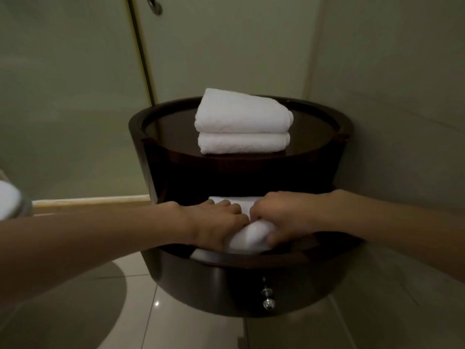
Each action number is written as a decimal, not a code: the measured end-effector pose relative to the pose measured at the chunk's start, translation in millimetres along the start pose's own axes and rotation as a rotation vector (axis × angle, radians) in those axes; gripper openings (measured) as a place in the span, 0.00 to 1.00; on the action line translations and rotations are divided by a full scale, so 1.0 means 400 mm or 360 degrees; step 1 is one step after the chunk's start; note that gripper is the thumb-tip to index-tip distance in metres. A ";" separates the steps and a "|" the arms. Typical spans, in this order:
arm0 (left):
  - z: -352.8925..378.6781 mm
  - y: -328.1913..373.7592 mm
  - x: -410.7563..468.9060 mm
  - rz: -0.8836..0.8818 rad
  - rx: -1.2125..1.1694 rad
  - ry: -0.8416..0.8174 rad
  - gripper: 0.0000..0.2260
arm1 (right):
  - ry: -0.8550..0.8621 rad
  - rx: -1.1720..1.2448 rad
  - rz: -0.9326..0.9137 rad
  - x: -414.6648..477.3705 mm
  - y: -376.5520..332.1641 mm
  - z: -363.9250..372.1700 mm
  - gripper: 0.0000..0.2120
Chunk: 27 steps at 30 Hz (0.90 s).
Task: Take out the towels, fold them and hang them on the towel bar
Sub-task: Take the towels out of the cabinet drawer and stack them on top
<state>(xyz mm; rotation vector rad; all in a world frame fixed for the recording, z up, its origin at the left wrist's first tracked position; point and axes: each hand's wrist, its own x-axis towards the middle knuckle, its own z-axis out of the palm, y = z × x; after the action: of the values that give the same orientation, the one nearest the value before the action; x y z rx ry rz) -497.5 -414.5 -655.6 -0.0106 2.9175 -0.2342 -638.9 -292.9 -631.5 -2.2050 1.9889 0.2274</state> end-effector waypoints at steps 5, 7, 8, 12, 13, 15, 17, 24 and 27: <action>-0.038 -0.008 -0.023 -0.0209 -0.0263 0.0289 0.31 | 0.0223 0.0279 0.0091 -0.018 0.035 -0.077 0.09; -0.064 -0.014 -0.027 -0.0292 -0.0303 0.0430 0.26 | 0.0285 0.0321 0.0112 -0.022 0.047 -0.109 0.09; -0.083 -0.021 -0.027 -0.0325 -0.0322 0.0492 0.23 | 0.0319 0.0329 0.0116 -0.024 0.052 -0.126 0.09; -0.165 -0.064 -0.035 -0.0323 -0.0473 0.0641 0.20 | 0.0505 0.0290 0.0115 -0.034 0.060 -0.194 0.10; -0.183 -0.077 -0.039 -0.0316 -0.0498 0.0676 0.20 | 0.0528 0.0262 0.0129 -0.038 0.058 -0.208 0.13; -0.215 -0.102 -0.047 -0.0315 -0.0545 0.0751 0.21 | 0.0521 0.0191 0.0181 -0.050 0.049 -0.230 0.20; -0.247 -0.118 -0.055 -0.0311 -0.0576 0.0816 0.20 | 0.0508 0.0107 0.0228 -0.059 0.040 -0.242 0.28; -0.426 -0.172 -0.095 -0.0207 -0.0736 0.0931 0.17 | 0.0898 0.0185 0.0191 -0.081 0.033 -0.356 0.22; -0.533 -0.202 -0.105 -0.0234 -0.0579 0.0960 0.15 | 0.0992 0.0194 0.0247 -0.080 0.050 -0.469 0.15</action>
<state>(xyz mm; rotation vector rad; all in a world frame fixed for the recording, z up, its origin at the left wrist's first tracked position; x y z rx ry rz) -502.8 -459.9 -428.1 -0.2543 3.5163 0.3364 -661.4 -305.3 -441.8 -2.2206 2.3852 -0.6246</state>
